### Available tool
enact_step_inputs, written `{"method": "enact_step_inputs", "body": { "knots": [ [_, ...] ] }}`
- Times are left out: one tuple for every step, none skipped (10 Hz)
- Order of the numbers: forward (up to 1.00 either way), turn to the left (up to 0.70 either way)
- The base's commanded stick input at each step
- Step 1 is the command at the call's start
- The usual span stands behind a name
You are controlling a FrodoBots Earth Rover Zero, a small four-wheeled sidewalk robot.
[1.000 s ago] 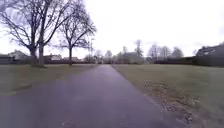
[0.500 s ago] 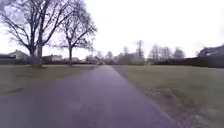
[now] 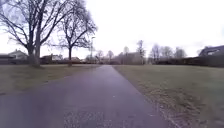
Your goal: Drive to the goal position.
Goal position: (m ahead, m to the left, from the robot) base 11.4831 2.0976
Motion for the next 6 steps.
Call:
{"method": "enact_step_inputs", "body": {
  "knots": [
    [1.0, 0.0],
    [1.0, 0.0],
    [1.0, 0.0],
    [1.0, 0.0],
    [1.0, 0.0],
    [1.0, 0.0]
  ]
}}
